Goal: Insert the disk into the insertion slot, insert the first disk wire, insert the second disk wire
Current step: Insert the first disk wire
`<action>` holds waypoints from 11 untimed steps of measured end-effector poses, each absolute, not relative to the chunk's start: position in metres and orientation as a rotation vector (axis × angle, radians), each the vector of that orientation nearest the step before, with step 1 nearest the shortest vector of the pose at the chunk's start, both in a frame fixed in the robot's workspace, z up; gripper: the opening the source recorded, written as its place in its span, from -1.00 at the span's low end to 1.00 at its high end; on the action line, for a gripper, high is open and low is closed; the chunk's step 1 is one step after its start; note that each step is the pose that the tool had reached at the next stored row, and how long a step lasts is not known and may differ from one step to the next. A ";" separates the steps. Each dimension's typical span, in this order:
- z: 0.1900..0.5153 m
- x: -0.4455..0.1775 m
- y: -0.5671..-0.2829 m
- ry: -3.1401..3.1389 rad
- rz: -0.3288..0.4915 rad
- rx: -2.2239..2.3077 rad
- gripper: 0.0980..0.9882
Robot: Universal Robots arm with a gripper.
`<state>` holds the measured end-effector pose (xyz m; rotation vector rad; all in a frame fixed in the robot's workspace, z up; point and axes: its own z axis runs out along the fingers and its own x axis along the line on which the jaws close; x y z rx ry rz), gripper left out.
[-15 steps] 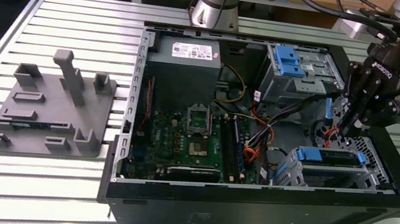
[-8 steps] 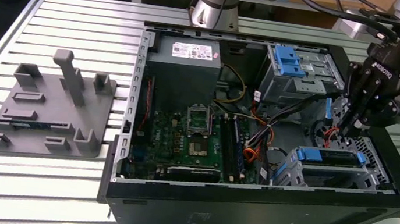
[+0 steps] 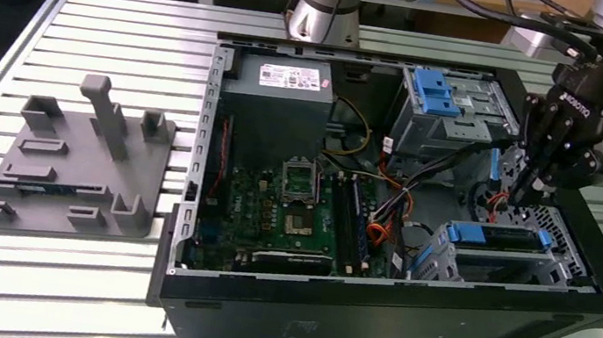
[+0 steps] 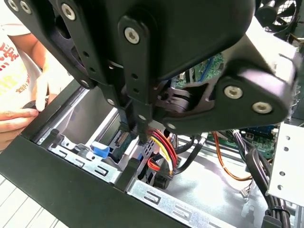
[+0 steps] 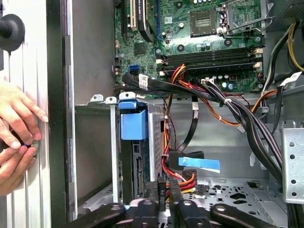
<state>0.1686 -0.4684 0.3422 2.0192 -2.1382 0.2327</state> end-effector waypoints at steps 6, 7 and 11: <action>0.341 0.169 -0.468 -2.137 0.235 2.018 -0.84; 0.341 0.169 -0.468 -2.137 0.235 2.018 -0.84; 0.340 0.169 -0.468 -2.137 0.235 2.018 -0.84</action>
